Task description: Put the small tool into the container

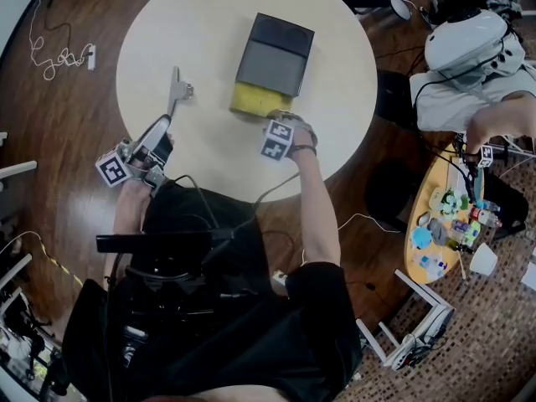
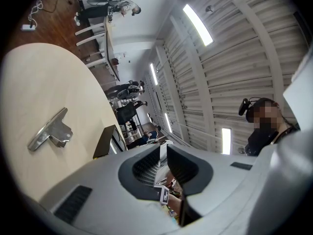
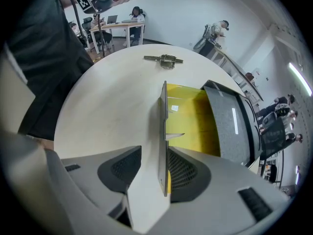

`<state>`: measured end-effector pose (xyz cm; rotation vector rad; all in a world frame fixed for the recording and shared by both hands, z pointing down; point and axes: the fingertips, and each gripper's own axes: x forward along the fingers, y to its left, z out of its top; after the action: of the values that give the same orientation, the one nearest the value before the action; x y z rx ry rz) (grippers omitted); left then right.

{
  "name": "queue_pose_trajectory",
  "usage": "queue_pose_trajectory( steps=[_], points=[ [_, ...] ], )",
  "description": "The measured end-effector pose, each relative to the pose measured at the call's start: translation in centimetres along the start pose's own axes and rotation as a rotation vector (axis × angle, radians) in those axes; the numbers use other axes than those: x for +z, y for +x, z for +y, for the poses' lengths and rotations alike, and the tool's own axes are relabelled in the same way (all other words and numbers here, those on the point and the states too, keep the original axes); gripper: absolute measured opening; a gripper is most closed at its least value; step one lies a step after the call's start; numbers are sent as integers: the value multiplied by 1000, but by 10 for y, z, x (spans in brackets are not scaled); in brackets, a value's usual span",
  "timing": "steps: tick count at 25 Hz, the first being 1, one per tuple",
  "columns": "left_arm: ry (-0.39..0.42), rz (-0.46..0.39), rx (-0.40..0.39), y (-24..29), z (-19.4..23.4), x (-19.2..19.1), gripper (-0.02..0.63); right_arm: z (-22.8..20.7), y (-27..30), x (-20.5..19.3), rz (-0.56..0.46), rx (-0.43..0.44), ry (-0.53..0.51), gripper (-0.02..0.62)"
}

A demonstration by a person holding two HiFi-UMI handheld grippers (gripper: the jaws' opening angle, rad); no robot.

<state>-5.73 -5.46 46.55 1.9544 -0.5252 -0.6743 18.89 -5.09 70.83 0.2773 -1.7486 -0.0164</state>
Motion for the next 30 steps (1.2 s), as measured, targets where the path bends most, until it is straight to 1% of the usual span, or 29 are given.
queue_pose_trajectory(
  steps=[14, 30],
  points=[
    [-9, 3, -1, 0, 1, -1, 41, 24, -4, 2, 1, 31, 3, 178],
    [-20, 6, 1, 0, 2, -3, 41, 32, -5, 2, 19, 48, -11, 178]
  ],
)
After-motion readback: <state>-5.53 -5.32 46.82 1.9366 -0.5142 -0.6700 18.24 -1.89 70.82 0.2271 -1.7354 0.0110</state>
